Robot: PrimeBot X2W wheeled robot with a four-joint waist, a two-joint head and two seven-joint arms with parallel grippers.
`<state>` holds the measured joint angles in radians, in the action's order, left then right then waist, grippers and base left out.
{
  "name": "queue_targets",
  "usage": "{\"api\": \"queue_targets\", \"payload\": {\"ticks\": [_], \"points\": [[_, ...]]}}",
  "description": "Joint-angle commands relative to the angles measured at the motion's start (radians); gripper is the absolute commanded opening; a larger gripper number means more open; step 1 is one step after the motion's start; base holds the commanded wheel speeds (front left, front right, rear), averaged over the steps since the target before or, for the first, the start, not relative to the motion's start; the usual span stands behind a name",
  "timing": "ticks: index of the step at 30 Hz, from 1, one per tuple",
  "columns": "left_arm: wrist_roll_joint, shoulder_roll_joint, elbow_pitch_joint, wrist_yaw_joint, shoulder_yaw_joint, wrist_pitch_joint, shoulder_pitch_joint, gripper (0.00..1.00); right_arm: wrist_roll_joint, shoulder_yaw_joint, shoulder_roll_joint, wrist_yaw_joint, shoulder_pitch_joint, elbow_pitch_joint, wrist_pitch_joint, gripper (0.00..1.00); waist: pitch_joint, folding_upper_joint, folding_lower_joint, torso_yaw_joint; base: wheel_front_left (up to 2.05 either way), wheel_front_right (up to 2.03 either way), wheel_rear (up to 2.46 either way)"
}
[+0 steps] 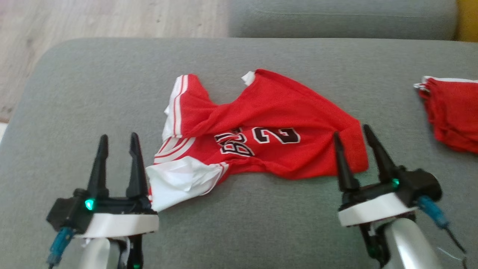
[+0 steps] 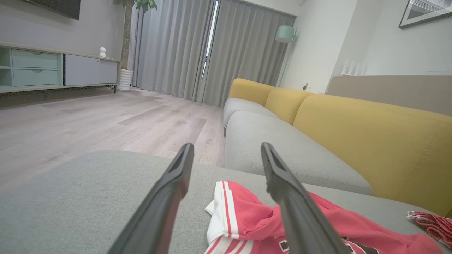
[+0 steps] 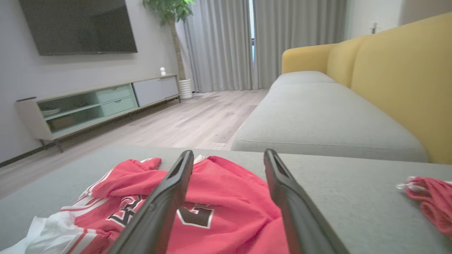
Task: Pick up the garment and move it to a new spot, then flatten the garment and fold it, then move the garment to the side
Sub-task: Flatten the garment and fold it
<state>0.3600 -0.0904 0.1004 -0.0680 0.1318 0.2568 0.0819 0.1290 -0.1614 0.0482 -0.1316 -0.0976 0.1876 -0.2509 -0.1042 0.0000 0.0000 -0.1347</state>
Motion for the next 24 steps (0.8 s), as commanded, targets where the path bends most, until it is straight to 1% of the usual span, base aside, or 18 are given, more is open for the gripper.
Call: {"api": "queue_targets", "payload": {"ticks": [1,5,8,10,13,17,20,24], "points": [[-0.011,-0.001,-0.023,-0.007,-0.035,0.005,0.04,1.0,-0.02,-0.041,0.002,0.001,-0.058,-0.028,-0.01,1.0,-0.012,0.0,0.0,-0.025,0.0,0.0,0.0],[-0.048,0.02,0.02,-0.033,-0.011,0.005,0.066,1.0,-0.082,-0.127,0.009,0.001,-0.153,-0.002,0.044,1.0,-0.04,0.0,0.0,-0.09,0.0,0.0,0.0],[-0.05,0.031,0.058,-0.043,0.012,0.005,0.081,1.0,-0.08,-0.234,0.06,0.001,-0.254,0.044,0.108,1.0,-0.066,0.0,0.0,-0.143,0.0,0.0,0.0],[-0.06,0.035,0.082,-0.048,0.035,0.005,0.092,1.0,-0.034,-0.322,0.099,0.001,-0.327,0.087,0.153,1.0,-0.08,0.0,0.0,-0.176,0.0,0.0,0.0],[-0.051,0.039,0.105,-0.053,0.057,0.005,0.106,1.0,0.047,-0.483,0.176,0.001,-0.444,0.161,0.221,1.0,-0.102,0.0,0.0,-0.223,0.0,0.0,0.0],[-0.007,0.04,0.113,-0.055,0.097,0.005,0.125,1.0,0.159,-0.681,0.27,0.001,-0.588,0.247,0.272,1.0,-0.128,0.0,0.0,-0.281,0.0,0.0,0.0],[0.02,0.04,0.115,-0.051,0.128,0.005,0.138,1.0,0.229,-0.804,0.315,0.001,-0.678,0.301,0.285,1.0,-0.145,0.0,0.0,-0.317,0.0,0.0,0.0],[0.048,0.04,0.119,-0.04,0.157,0.005,0.147,1.0,0.308,-0.958,0.349,0.001,-0.773,0.355,0.289,1.0,-0.163,0.0,0.0,-0.355,0.0,0.0,0.0]]}}
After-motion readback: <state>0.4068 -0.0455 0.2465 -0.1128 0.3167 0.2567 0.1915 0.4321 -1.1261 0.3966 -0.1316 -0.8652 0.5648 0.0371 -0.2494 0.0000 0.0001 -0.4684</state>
